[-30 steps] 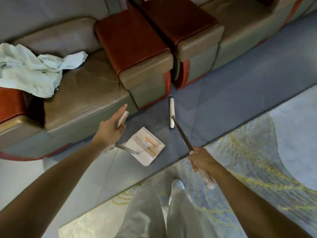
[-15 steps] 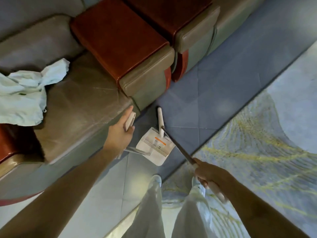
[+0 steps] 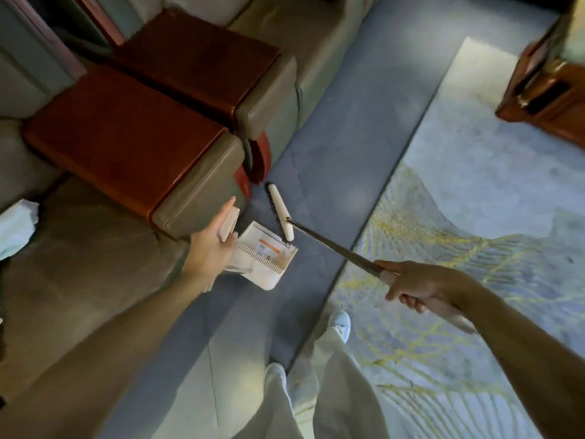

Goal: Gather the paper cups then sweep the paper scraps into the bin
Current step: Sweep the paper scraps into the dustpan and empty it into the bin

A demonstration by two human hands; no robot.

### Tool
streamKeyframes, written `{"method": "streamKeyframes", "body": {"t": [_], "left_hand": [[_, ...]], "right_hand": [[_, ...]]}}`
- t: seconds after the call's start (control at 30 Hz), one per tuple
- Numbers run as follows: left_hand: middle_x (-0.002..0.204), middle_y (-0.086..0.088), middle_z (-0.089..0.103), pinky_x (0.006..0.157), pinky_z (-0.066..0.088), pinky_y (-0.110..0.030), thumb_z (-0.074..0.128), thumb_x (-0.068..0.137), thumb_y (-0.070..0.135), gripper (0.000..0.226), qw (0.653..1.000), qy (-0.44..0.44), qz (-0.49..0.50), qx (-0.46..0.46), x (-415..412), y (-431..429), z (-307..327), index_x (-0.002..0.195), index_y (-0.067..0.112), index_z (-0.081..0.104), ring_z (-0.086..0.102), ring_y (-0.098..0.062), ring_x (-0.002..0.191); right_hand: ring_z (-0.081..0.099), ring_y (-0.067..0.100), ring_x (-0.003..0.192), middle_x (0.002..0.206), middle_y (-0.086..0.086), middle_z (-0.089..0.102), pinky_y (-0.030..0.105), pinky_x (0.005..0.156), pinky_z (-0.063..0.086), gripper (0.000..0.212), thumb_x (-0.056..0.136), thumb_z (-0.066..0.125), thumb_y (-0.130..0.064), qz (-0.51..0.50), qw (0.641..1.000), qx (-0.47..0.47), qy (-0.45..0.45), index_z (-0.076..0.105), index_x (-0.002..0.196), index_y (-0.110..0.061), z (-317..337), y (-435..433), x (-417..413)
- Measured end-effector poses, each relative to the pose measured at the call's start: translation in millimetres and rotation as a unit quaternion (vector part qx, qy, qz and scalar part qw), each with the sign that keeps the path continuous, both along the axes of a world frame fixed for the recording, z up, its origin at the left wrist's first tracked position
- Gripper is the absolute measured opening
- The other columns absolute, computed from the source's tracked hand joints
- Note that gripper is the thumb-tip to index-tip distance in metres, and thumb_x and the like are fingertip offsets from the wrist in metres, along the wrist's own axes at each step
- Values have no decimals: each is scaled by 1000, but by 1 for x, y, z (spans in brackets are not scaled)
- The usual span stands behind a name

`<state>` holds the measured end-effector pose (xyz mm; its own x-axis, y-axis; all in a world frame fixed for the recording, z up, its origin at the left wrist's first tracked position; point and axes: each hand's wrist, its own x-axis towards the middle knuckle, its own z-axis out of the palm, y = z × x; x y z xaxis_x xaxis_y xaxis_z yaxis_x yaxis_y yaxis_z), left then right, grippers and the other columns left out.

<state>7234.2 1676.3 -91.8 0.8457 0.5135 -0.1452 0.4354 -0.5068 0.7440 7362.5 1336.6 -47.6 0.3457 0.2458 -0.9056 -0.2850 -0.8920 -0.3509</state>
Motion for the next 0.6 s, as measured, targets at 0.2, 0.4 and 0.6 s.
{"method": "streamKeyframes", "body": {"t": [0.2,0.4,0.6], "left_hand": [[138,-1,55,98,42,-32,58,94,14,66,998,-45,-50,22,155,-17,16,143,49,32,56,-27,120],[131,-6,61,94,41,-29,58,93,11,65,993,-68,-90,42,358,-47,43,145,41,35,56,-34,116],[139,4,51,84,33,-4,57,91,4,65,986,-124,-101,52,563,-73,82,146,31,39,51,-24,117]], "right_hand": [[40,13,26,44,8,48,19,32,34,67,87,59,3,-88,990,23,-109,32,146,-10,-15,-20,94],[41,12,25,55,8,48,18,30,33,61,84,60,4,-217,964,34,-152,42,141,-11,-28,-37,256],[40,13,25,46,5,46,20,32,35,52,85,60,2,-274,939,56,-201,47,134,-7,-1,-33,451]]}}
